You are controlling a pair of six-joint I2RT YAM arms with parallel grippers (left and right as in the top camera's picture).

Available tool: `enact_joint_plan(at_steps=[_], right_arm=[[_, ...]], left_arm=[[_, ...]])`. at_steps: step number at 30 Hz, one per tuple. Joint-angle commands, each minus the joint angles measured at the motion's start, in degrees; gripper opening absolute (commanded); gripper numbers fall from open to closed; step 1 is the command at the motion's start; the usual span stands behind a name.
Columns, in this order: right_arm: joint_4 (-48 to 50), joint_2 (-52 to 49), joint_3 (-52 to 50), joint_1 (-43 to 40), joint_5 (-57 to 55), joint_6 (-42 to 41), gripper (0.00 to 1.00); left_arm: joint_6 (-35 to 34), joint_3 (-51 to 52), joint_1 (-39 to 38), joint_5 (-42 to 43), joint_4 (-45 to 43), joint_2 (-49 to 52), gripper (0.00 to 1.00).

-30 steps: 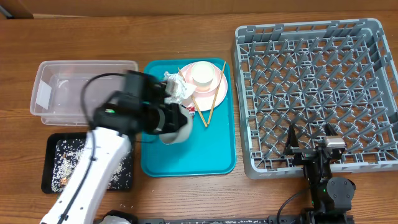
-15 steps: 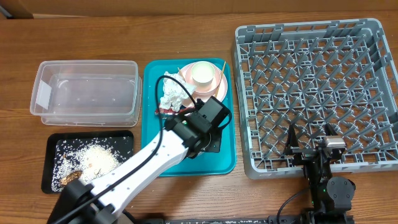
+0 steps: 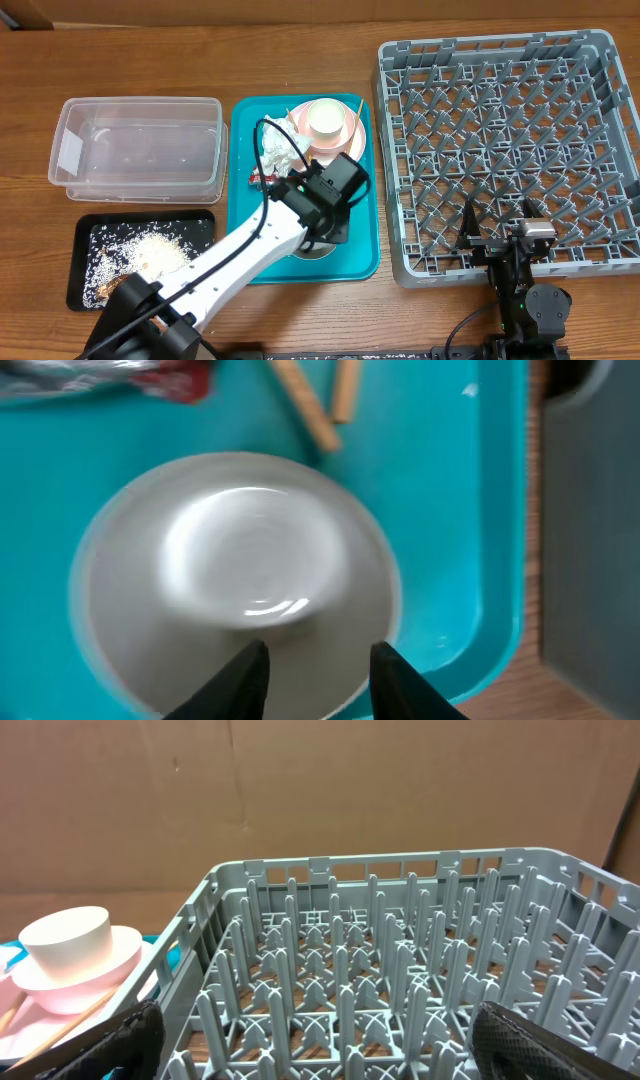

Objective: Sort waste into correct bins and load items into the dishwasher
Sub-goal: 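Carry the emptied bowl back and set it on the teal tray, then grasp the crumpled white tissue with the left gripper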

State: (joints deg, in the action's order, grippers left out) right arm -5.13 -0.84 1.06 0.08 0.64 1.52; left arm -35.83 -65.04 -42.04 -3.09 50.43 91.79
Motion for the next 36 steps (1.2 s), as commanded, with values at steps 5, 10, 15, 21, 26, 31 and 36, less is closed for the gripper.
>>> enact_joint_plan(at_steps=[5,10,15,21,26,31,36], right_arm=[[0.3,0.6,-0.6,-0.1,0.1,0.0,1.00],[0.3,0.6,-0.6,-0.1,0.1,0.0,1.00],[0.3,0.6,-0.6,-0.1,0.1,0.0,1.00],[0.3,0.6,-0.6,-0.1,0.1,0.0,1.00],[0.3,0.6,-0.6,-0.1,0.1,0.0,1.00],[0.3,0.6,-0.6,-0.1,0.1,0.0,1.00],[0.3,0.6,-0.6,-0.1,0.1,0.0,1.00]], left_arm=[[1.1,-10.2,7.7,-9.4,3.5,-1.0,0.34],[3.5,-10.0,12.7,-12.5,-0.1,-0.8,0.43],[10.6,-9.9,15.6,-12.4,-3.0,0.9,0.59],[16.2,-9.9,15.8,-11.2,-7.4,6.3,0.61],[24.3,-9.9,15.9,-10.7,-9.3,10.5,0.69],[25.1,-9.9,15.9,-14.1,-11.8,12.9,0.73],[27.3,-9.9,16.0,-14.1,-14.8,15.5,0.73]])
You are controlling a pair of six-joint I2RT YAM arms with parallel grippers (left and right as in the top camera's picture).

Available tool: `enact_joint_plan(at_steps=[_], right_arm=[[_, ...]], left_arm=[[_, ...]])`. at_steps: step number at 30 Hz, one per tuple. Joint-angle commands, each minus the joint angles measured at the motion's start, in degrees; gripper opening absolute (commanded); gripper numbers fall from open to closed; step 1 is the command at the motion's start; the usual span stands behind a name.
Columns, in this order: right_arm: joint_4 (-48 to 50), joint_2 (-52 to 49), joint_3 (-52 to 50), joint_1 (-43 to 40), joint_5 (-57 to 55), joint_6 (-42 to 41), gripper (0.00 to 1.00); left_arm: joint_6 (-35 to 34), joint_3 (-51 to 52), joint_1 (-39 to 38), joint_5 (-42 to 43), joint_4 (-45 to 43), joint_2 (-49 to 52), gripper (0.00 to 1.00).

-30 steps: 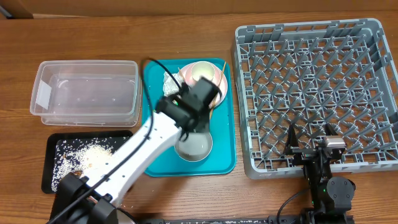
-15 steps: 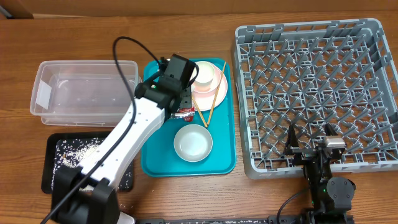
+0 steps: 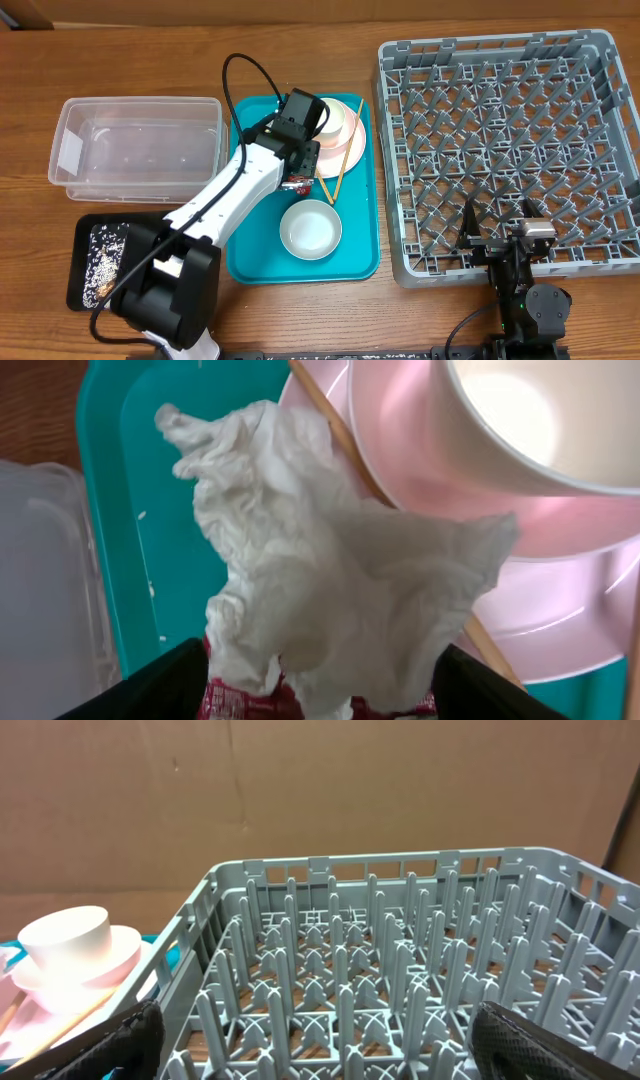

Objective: Sort waste into correct bins and load items into the dishwasher
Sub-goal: 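Grasp the crumpled white tissue with the left gripper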

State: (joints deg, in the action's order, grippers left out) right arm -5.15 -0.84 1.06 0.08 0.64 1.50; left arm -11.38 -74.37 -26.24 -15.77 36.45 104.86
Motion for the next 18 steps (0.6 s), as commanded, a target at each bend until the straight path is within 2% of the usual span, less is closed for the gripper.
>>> enact_joint_plan(at_steps=[1,5,7,8,9,10,11,13,18], right_arm=[[0.3,0.6,-0.6,-0.1,0.1,0.1,1.00],[0.3,0.6,-0.6,-0.1,0.1,0.1,1.00],[0.3,0.6,-0.6,-0.1,0.1,0.1,1.00],[0.3,0.6,-0.6,-0.1,0.1,0.1,1.00],[0.3,0.6,-0.6,-0.1,0.1,0.0,1.00],[0.3,0.6,-0.6,-0.1,0.1,0.1,1.00],[0.3,0.6,-0.6,-0.1,0.1,0.1,1.00],[0.3,0.6,-0.6,-0.1,0.1,0.1,1.00],[0.3,0.6,-0.6,-0.1,0.1,0.1,1.00]], left_arm=[[2.9,-0.6,0.4,-1.4,-1.0,3.0,0.73],[3.3,-0.6,1.2,-1.4,-1.9,5.9,0.73],[3.3,-0.6,1.6,-1.4,-2.4,7.2,0.69],[3.2,-0.6,1.7,-1.3,-2.5,7.5,0.63],[3.2,-0.6,1.7,-1.1,-2.5,7.6,0.52],[3.0,-0.6,1.7,-0.9,-2.5,7.6,0.25],[3.0,-0.7,1.7,-0.9,-2.4,7.2,0.17],[3.1,-1.0,1.7,-1.0,-2.2,6.3,0.14],[3.1,-3.0,1.7,-1.2,-2.2,1.9,0.14]])
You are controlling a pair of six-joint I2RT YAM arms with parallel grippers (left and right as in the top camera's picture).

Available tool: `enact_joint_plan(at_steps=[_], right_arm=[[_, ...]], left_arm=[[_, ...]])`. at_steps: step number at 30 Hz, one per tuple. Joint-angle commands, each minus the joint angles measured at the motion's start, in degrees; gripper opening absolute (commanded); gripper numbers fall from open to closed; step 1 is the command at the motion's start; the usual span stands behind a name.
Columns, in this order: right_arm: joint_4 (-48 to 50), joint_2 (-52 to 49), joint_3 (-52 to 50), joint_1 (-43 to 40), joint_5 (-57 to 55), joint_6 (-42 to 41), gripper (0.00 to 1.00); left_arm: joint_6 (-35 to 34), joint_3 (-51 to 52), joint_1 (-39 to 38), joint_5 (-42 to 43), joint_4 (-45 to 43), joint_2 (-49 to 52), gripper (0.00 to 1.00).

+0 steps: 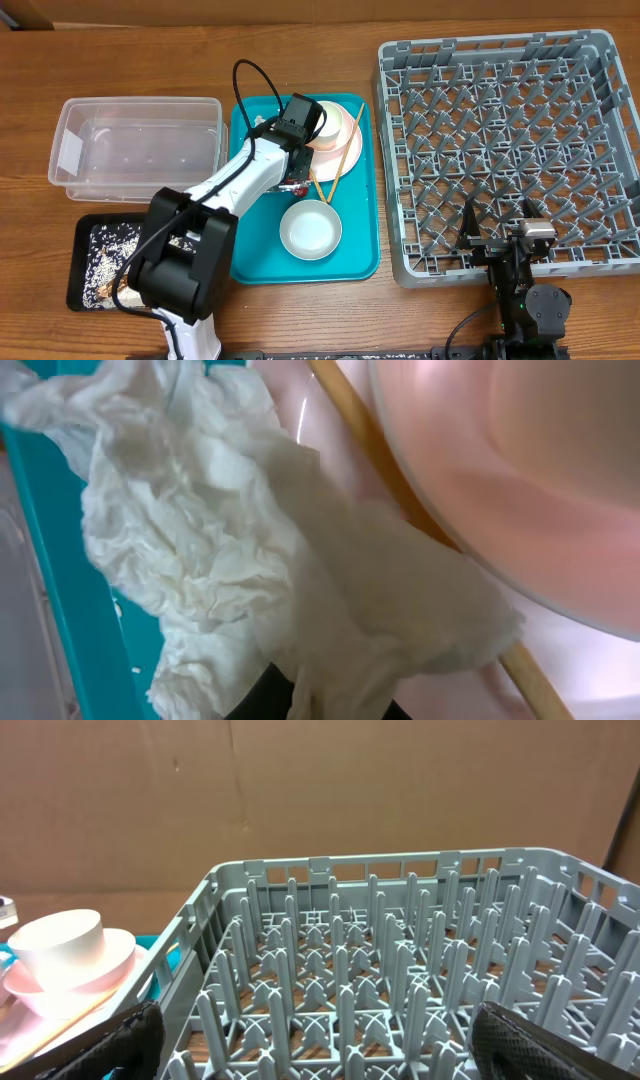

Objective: Sort waste into correct bins and load items into the dishwasher
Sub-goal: 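Grasp the crumpled white tissue with the left gripper, then move the tissue left and release it into the clear bin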

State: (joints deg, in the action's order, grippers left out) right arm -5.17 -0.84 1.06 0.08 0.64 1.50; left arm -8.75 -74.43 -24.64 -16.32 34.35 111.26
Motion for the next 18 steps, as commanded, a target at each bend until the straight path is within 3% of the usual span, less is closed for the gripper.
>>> enact_joint_plan(at_steps=[1,3,10,18], right_arm=[[0.3,0.6,-0.6,-0.1,0.1,0.1,1.00],[0.3,0.6,-0.6,-0.1,0.1,0.1,1.00],[0.3,0.6,-0.6,-0.1,0.1,0.1,1.00],[0.3,0.6,-0.6,-0.1,0.1,0.1,1.00]], left_arm=[[0.5,-3.3,0.1,-0.6,-0.1,-5.7,0.14],[0.6,-3.7,0.1,-0.7,0.1,-8.2,0.04],[-0.5,-4.0,1.0,-0.7,2.4,-17.7,0.04],[-10.2,-4.2,10.8,-0.5,9.6,-25.6,0.04]])
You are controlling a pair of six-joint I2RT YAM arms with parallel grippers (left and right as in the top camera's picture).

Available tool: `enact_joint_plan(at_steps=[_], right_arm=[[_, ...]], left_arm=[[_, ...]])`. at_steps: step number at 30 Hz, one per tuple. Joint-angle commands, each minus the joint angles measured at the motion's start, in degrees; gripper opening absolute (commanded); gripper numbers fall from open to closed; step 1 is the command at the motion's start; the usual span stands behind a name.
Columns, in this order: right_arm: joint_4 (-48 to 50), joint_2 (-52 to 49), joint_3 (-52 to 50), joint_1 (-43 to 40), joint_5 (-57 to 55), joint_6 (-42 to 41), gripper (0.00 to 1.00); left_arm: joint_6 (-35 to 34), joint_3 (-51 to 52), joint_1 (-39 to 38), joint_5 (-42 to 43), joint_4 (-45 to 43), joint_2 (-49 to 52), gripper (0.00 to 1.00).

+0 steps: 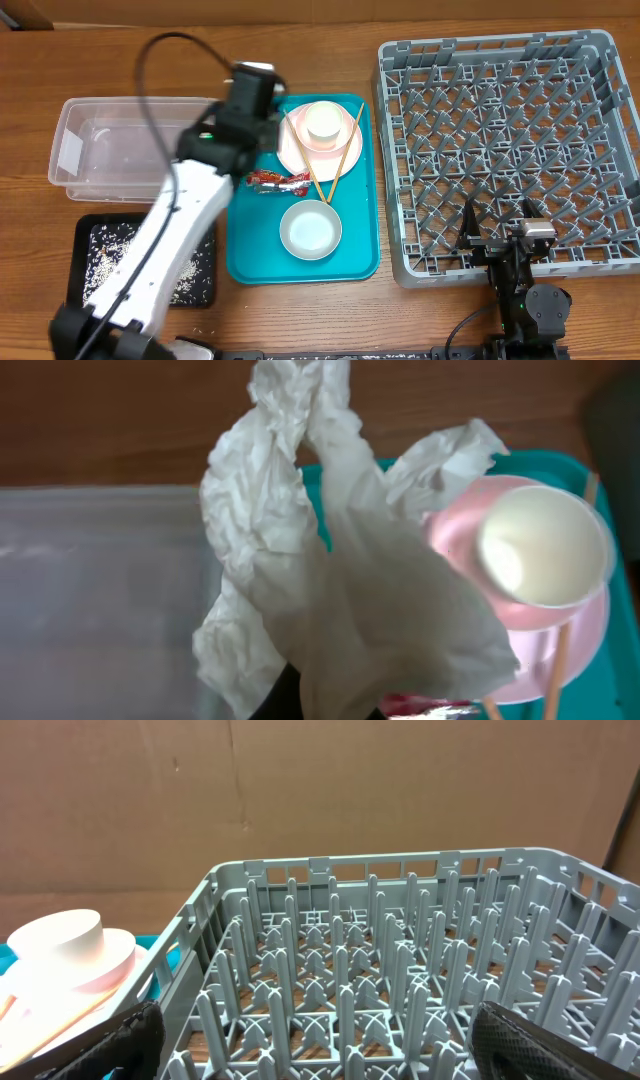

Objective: Sort waste into correct bins and load items into the dishwasher
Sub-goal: 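Move the tissue left and release it into the clear bin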

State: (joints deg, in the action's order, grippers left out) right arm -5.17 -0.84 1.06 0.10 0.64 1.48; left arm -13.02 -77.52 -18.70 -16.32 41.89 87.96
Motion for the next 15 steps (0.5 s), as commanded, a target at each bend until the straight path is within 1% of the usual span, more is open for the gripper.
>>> enact_joint_plan(at_steps=[1,7,10,12,13,15], right_arm=[[0.3,0.6,-0.6,-0.1,0.1,0.1,1.00],[0.3,0.6,-0.6,-0.1,0.1,0.1,1.00],[0.3,0.6,-0.6,-0.1,0.1,0.1,1.00],[0.3,0.6,-0.6,-0.1,0.1,0.1,1.00],[0.3,0.6,-0.6,-0.1,0.1,0.1,1.00],[0.3,0.6,-0.6,-0.1,0.1,0.1,1.00]], left_arm=[[-7.0,-1.1,6.7,-0.4,3.4,-2.5,0.04],[-8.5,-0.9,17.9,3.3,9.9,-0.6,0.05],[-8.4,-0.8,22.9,6.6,10.7,2.1,0.06],[-8.5,-0.8,24.7,7.3,10.4,3.6,0.07],[-8.5,-0.8,25.7,7.4,10.2,4.7,0.09],[-8.5,-0.8,26.8,7.4,10.0,6.3,0.19]])
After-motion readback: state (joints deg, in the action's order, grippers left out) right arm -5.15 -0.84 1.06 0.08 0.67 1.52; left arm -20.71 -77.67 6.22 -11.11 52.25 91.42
